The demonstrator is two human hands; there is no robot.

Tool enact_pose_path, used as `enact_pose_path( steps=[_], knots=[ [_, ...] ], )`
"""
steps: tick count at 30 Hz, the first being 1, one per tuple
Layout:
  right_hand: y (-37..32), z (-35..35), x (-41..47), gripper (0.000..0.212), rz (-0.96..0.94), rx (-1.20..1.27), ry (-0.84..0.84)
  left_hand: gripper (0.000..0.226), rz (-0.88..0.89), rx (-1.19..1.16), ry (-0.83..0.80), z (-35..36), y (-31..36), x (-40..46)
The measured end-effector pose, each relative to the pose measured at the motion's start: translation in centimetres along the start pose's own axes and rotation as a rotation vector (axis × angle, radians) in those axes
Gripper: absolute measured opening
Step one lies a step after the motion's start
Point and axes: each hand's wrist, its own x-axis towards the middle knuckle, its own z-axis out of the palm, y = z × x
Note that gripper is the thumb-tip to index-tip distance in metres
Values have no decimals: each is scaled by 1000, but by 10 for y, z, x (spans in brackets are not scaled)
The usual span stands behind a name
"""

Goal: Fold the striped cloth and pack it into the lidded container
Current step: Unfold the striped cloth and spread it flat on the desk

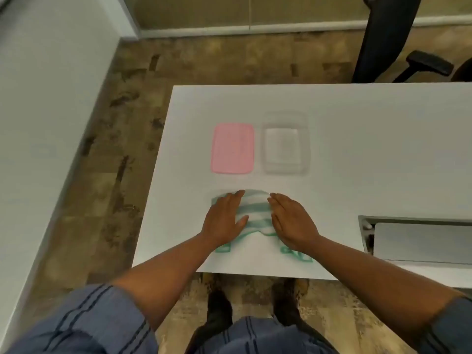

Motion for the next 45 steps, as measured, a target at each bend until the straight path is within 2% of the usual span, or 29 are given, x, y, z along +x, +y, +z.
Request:
enact_pose_path(
  steps=[3, 6, 11, 15, 18, 21, 22, 24, 27, 32, 34, 35, 37, 39, 41, 45],
  knots=[
    [7, 9, -11, 42, 28, 4, -20, 81, -36, 89, -106, 13, -9, -6],
    [11, 15, -30, 51, 87, -2, -112, 92, -39, 202, -265, 30, -22, -16],
    [18, 28, -47, 61, 176, -29, -160, 94, -54, 216, -345, 44, -33, -27],
    [25, 38, -48, 60, 271, 4, -123, 88, -35, 50, -232, 43, -38, -35],
    [29, 36, -39, 50, 462, 154, -180, 74, -119, -91, -139, 37, -45, -33],
    [35, 22, -25, 13, 541, 271, -170, 32, -235, -186, -28, 19, -51, -23],
    [38, 18, -20, 6, 553, 322, -136, 25, -270, -184, -14, 12, -52, -18],
    [43, 7, -12, 11, 598, 494, -70, 25, -342, -256, -27, -6, -51, -9],
    [45, -11, 1, 21, 655, 799, -10, 24, -447, -496, -46, -28, -47, 4],
    [46, -26, 12, 39, 641, 826, -83, 22, -494, -778, -70, -41, -42, 19],
    [48, -29, 13, 53, 629, 814, -94, 24, -492, -840, -158, -44, -43, 22],
    [50, -32, 13, 56, 618, 830, -104, 33, -476, -868, -225, -48, -44, 24],
    [56, -39, 13, 54, 585, 920, -188, 56, -431, -862, -379, -57, -48, 26],
    [68, -46, 11, 49, 564, 957, -338, 66, -406, -772, -507, -68, -56, 28],
    [81, -54, 9, 47, 611, 926, -483, 57, -432, -648, -650, -82, -63, 30],
    [96, -70, 10, 29, 626, 856, -855, 35, -462, -500, -1062, -105, -62, 33]
  ],
)
